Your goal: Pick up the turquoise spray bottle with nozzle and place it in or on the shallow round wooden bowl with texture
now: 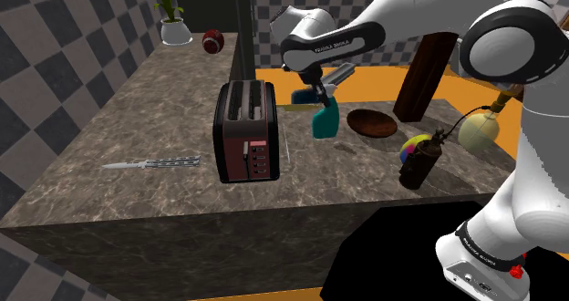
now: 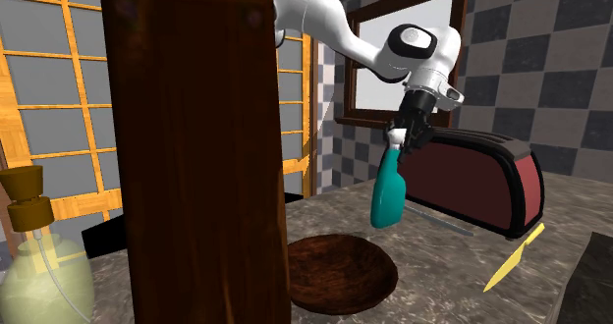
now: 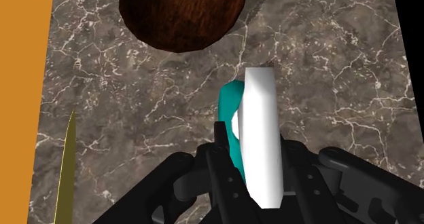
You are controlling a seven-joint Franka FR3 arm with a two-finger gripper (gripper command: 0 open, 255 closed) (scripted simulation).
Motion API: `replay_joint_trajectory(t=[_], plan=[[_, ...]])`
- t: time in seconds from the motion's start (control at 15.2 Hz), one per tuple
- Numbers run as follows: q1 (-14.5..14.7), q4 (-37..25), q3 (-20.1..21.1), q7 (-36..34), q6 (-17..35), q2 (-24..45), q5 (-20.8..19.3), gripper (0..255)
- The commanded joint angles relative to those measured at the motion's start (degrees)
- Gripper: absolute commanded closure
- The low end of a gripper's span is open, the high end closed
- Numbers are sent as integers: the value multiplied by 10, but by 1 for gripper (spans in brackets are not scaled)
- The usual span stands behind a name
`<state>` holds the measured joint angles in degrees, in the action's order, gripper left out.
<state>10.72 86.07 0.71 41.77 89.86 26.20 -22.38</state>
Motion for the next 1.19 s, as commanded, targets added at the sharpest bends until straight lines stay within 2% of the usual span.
replay_joint_trajectory(t=[0.0, 0.26, 0.66, 1.12], plan=[[1, -12, 0, 5, -13, -2, 0, 255], [2, -32, 0, 14, -38, -8, 0, 255], [-43, 79, -23, 57, 27, -77, -16, 255], [-95, 166, -58, 116, 92, -130, -39, 255]])
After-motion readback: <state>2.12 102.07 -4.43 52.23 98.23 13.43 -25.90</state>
